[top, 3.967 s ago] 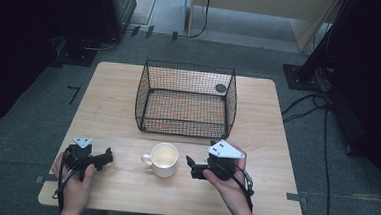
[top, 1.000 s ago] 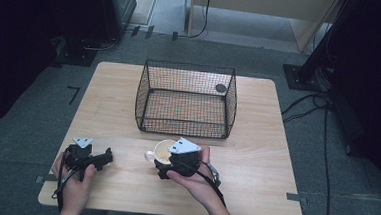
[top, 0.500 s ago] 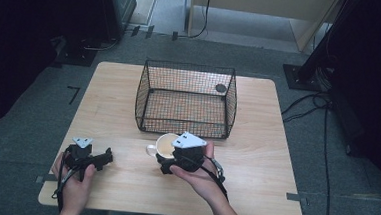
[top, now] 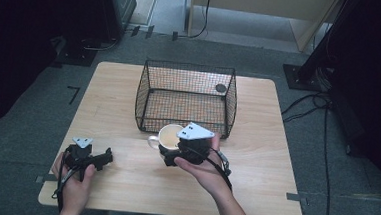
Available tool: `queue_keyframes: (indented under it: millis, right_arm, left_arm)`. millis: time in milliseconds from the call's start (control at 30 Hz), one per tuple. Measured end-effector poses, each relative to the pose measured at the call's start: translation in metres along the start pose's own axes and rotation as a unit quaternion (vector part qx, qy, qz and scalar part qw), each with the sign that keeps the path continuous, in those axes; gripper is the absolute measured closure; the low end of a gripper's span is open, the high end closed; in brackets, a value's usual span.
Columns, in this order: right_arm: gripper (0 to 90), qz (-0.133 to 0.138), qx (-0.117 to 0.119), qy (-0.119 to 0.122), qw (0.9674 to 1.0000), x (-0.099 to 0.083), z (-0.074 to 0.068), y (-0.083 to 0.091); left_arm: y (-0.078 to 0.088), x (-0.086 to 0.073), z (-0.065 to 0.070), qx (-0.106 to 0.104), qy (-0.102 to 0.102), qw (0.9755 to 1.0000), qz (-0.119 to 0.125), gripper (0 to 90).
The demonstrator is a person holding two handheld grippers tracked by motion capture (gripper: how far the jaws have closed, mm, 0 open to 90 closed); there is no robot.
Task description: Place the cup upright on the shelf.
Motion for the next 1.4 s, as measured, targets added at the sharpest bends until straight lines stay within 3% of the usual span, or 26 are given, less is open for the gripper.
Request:
queue_keyframes:
  millis: [200,500,767,1133,1400]
  right_arm:
    - [9.7,0.018,-0.003,0.001,0.9998,0.013,0.006,0.006]
    - [9.7,0.043,-0.011,0.022,0.9988,0.03,0.014,0.011]
    - [9.7,0.061,-0.025,0.02,0.9977,0.04,0.026,0.015]
    - [9.7,0.071,-0.066,0.004,0.9953,0.052,0.06,0.016]
    - [9.7,0.073,-0.082,-0.007,0.9939,0.061,0.08,0.013]
  left_arm:
    - [0.0,0.0,0.0,0.0,0.001,1.0,0.001,0.1]
    - [0.0,0.0,0.0,0.0,0.001,1.0,0.001,0.1]
    - [0.0,0.0,0.0,0.0,0.0,1.0,0.0,0.1]
    - [0.0,0.0,0.0,0.0,0.0,1.0,0.0,0.1]
    - [0.0,0.0,0.0,0.0,0.001,1.0,0.001,0.1]
Point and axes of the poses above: each handheld gripper's, and its own axes: y roughly backward along the jaws, x roughly out of its top, z roughly to its right, the point moved 3 cm from there along -y, roughly forward along the jaws, and after that the axes turned 10 degrees about x, right-handed, at the moved point
